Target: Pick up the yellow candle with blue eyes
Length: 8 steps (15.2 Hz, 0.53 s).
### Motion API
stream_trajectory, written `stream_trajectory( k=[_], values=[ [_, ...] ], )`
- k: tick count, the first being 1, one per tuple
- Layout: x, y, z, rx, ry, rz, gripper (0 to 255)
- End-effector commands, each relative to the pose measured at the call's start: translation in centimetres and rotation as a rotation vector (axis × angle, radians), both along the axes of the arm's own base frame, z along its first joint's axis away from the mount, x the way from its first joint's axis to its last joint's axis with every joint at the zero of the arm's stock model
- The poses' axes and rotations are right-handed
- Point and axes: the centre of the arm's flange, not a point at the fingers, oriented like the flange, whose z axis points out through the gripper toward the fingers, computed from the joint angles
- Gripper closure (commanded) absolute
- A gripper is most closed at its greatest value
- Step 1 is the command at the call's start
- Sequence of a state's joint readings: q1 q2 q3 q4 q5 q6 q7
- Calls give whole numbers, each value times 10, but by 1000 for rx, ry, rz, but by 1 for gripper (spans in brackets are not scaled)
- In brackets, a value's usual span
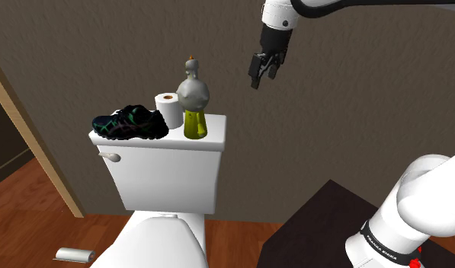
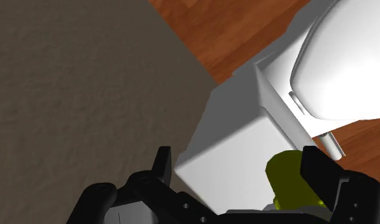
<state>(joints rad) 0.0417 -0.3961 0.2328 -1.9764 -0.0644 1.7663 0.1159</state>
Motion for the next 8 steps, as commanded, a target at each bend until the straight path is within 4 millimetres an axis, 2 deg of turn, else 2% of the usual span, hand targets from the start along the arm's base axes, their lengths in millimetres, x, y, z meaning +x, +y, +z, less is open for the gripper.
stream_trajectory(
  k=[1,8],
  values=[
    [22,16,3,8,-17,-4,0],
    [79,74,25,31,-74,-17,0]
  ],
)
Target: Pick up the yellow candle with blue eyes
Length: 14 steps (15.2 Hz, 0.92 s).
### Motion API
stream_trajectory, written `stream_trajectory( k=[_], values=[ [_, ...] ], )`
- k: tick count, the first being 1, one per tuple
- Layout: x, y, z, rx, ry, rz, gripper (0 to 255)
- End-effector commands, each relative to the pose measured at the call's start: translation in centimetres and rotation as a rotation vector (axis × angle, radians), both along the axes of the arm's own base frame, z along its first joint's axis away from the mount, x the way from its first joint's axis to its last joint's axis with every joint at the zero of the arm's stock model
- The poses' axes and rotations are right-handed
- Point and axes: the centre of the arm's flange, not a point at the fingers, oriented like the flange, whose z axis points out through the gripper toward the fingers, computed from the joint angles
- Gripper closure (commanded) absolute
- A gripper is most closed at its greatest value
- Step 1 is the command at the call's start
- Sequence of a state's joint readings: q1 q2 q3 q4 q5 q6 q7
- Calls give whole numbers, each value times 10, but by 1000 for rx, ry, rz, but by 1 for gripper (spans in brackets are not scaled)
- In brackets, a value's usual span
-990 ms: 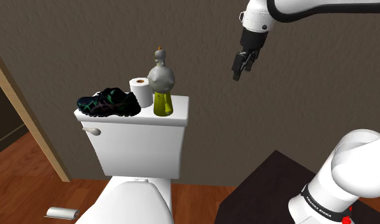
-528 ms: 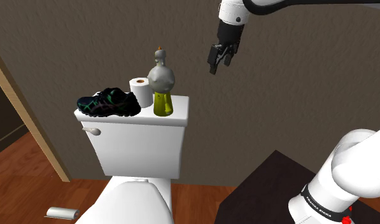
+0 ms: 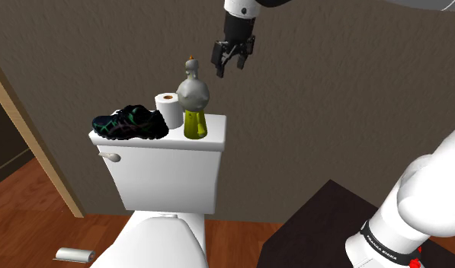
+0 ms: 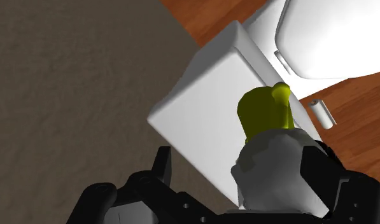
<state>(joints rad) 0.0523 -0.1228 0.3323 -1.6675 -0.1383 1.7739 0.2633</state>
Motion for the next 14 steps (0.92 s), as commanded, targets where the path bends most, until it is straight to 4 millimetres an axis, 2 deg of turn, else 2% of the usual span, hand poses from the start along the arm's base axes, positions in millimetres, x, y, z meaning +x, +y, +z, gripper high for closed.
stream_trajectory(
  k=[1,9,14],
  values=[
    [17,16,7,9,-17,-5,0],
    [78,78,36,34,-80,-18,0],
    [78,78,10,34,-80,-18,0]
  ],
)
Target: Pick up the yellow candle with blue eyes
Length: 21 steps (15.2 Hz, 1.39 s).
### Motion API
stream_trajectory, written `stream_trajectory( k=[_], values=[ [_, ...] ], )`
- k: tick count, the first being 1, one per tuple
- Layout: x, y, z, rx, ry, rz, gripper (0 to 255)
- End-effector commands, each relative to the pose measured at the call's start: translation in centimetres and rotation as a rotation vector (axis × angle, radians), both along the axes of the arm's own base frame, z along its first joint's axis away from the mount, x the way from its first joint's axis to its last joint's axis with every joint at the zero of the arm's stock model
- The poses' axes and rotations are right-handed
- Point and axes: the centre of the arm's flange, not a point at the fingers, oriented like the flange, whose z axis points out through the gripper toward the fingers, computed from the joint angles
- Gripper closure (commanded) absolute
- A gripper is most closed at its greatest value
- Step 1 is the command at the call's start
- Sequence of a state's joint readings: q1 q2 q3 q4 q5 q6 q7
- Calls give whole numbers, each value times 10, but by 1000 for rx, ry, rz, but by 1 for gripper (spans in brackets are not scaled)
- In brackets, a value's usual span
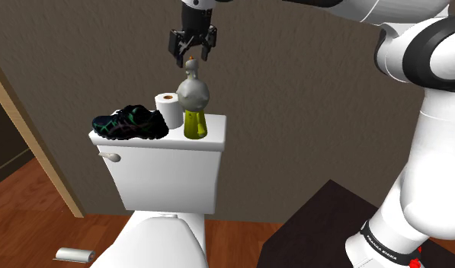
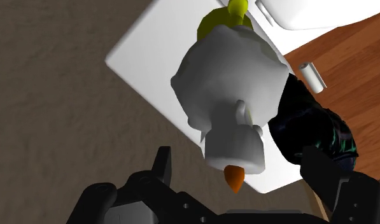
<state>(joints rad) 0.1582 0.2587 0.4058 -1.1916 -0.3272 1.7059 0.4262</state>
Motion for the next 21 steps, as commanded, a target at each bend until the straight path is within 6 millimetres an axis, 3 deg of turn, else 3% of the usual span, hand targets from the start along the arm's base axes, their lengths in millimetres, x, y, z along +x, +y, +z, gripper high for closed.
stream_trajectory(
  k=[1,4,5,14,21],
  values=[
    [-1,1,-10,0,-1,0,0],
    [-1,1,-19,0,-1,0,0],
    [0,1,-19,0,-1,0,255],
    [-1,1,-19,0,-1,0,255],
    [-1,1,18,0,-1,0,255]
  ],
)
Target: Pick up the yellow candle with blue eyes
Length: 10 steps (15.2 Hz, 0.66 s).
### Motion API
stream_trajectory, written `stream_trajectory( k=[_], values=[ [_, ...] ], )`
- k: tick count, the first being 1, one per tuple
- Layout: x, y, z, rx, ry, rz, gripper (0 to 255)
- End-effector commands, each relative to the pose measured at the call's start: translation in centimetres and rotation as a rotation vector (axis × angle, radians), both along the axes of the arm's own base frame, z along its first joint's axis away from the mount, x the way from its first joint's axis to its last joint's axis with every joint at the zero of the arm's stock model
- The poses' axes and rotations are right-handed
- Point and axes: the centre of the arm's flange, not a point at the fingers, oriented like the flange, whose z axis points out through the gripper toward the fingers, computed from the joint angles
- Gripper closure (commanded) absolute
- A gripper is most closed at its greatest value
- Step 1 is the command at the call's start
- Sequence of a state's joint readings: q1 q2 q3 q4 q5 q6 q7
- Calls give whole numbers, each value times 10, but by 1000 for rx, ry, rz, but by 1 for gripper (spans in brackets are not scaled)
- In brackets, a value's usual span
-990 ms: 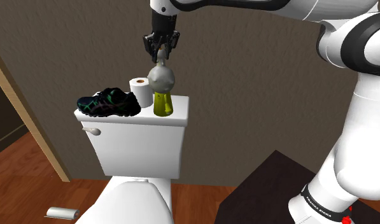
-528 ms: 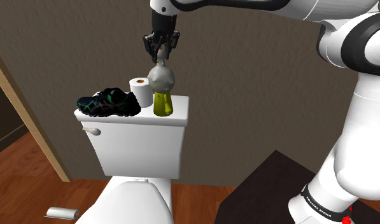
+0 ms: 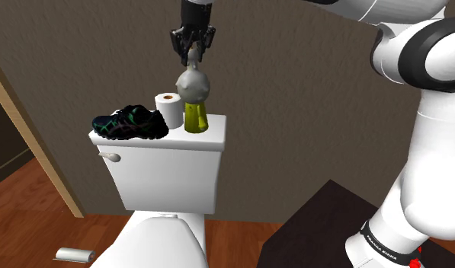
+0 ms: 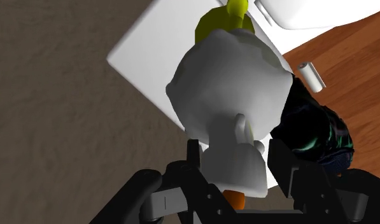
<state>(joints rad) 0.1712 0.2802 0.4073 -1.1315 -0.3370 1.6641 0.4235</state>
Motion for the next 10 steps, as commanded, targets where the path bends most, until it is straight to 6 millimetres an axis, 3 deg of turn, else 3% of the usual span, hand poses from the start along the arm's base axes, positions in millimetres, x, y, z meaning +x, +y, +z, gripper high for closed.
stream_trajectory(
  k=[1,8,10],
  values=[
    [0,0,13,1,-2,0,255],
    [0,0,50,1,-2,0,255],
    [0,0,50,1,-2,0,255]
  ],
)
